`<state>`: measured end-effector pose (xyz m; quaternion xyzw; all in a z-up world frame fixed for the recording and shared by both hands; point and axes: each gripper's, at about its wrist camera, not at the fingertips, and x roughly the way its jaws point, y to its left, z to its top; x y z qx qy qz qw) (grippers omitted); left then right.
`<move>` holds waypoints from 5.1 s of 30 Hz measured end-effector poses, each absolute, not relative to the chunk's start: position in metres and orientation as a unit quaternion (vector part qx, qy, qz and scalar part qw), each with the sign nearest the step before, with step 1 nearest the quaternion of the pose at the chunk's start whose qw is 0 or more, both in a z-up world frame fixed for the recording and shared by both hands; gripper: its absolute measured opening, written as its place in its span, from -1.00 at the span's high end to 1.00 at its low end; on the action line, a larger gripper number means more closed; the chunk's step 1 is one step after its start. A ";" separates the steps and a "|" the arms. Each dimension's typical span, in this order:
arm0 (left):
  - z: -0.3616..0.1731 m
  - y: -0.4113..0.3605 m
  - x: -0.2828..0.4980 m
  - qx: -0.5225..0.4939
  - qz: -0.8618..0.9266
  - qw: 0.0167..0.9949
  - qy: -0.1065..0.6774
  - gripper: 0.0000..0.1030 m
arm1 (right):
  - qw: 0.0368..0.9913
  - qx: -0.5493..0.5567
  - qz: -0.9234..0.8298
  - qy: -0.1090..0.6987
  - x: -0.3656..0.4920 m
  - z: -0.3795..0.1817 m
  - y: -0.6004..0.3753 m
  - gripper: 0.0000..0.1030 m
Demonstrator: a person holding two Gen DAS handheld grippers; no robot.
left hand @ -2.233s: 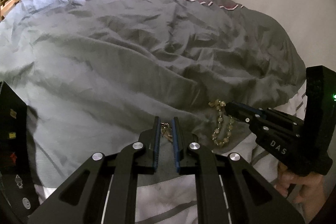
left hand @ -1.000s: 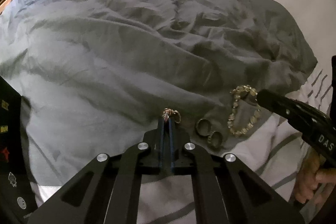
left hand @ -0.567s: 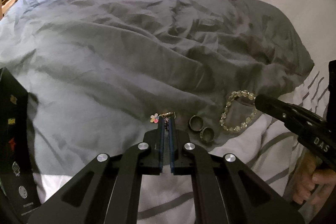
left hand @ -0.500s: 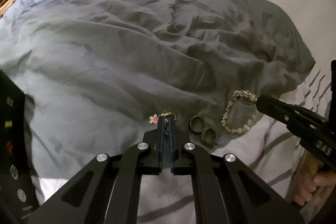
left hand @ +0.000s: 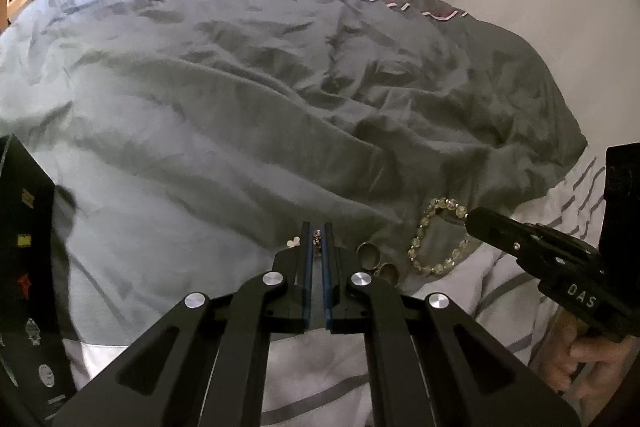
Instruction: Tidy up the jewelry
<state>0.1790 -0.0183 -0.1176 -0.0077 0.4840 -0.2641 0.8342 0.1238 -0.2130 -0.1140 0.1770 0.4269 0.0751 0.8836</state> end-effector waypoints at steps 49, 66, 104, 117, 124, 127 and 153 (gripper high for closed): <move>-0.050 0.052 0.131 -0.021 -0.206 0.858 0.471 0.92 | 0.847 0.003 0.066 0.527 0.133 -0.147 -0.168 0.79; -0.036 0.067 0.128 -0.033 -0.193 0.864 0.463 0.92 | 0.895 0.079 0.126 0.421 0.119 -0.045 -0.164 0.83; -0.038 0.218 0.140 -0.115 -0.082 0.863 0.486 0.92 | 0.853 0.045 0.293 0.430 0.177 -0.041 0.064 0.83; -0.048 0.238 0.148 -0.149 -0.064 0.857 0.489 0.30 | 0.836 0.061 0.303 0.452 0.188 -0.064 0.080 0.71; -0.030 0.245 0.138 -0.170 -0.059 0.878 0.443 -0.52 | 0.868 0.088 0.257 0.415 0.181 -0.037 0.033 -0.56; -0.028 0.233 0.139 -0.153 -0.064 0.881 0.443 -0.64 | 0.880 0.074 0.223 0.412 0.177 -0.031 0.004 -0.65; -0.116 -0.014 0.190 0.039 -0.255 0.832 0.491 -0.15 | 0.889 0.067 0.137 0.432 0.143 -0.125 -0.146 0.25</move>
